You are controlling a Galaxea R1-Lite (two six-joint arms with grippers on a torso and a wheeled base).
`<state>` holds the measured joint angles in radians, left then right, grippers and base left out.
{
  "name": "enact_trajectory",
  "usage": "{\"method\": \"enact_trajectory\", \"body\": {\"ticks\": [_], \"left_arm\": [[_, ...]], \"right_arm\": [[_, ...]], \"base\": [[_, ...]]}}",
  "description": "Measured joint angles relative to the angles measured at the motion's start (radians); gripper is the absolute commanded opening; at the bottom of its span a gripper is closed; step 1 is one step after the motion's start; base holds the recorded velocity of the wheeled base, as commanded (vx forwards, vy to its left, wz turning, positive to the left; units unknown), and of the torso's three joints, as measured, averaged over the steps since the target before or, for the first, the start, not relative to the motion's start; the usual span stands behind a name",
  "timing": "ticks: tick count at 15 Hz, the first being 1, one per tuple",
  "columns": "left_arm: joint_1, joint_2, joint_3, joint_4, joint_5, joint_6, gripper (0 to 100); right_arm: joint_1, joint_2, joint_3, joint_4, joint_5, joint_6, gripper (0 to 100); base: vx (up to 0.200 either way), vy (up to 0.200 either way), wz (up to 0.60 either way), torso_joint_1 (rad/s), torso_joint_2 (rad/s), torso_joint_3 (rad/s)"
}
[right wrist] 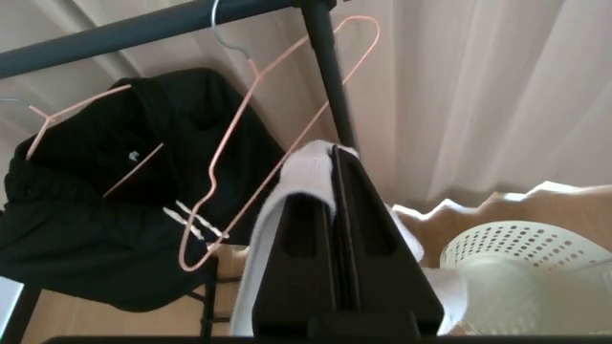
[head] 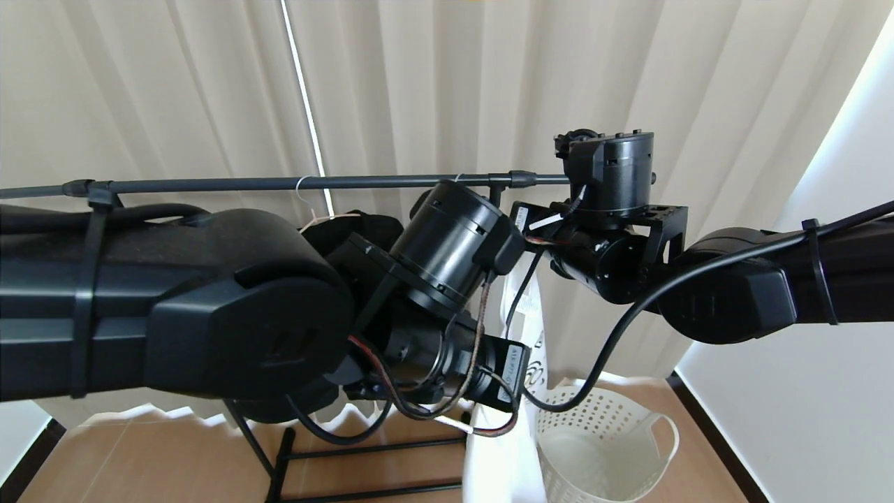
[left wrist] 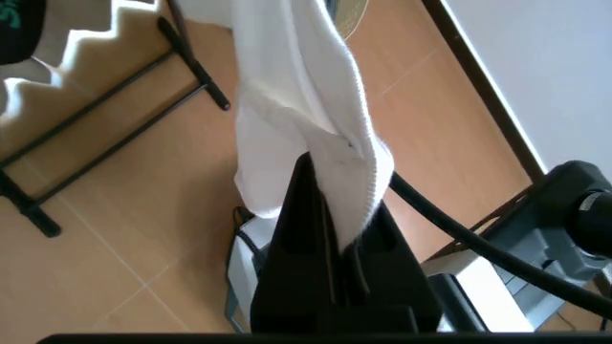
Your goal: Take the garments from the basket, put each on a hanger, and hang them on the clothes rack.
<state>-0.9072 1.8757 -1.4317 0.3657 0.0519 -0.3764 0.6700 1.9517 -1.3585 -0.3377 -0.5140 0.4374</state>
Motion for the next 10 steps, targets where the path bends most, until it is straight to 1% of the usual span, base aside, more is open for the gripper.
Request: {"method": "enact_trajectory", "body": {"ticks": [3,6,8,10], "left_arm": [[-0.017,0.019,0.005,-0.032,0.004,-0.007,0],[-0.015,0.023,0.021,-0.035,0.017,-0.007,0],[-0.001,0.023,0.029,-0.035,0.037,-0.005,0],[0.039,0.023,0.032,-0.034,0.065,-0.003,0]], "right_arm": [[0.003,0.003,0.001,-0.001,-0.004,0.003,0],[0.002,0.005,0.001,-0.001,-0.014,0.002,0],[-0.004,0.004,0.001,0.003,-0.019,-0.004,0],[-0.027,-0.002,0.004,0.01,-0.032,-0.037,0]], "base": [[0.0,0.0,0.0,0.0,0.0,0.0],[0.0,0.0,0.0,0.0,0.0,0.0],[0.0,0.0,0.0,0.0,0.0,0.0],[0.0,0.0,0.0,0.0,0.0,0.0]]}}
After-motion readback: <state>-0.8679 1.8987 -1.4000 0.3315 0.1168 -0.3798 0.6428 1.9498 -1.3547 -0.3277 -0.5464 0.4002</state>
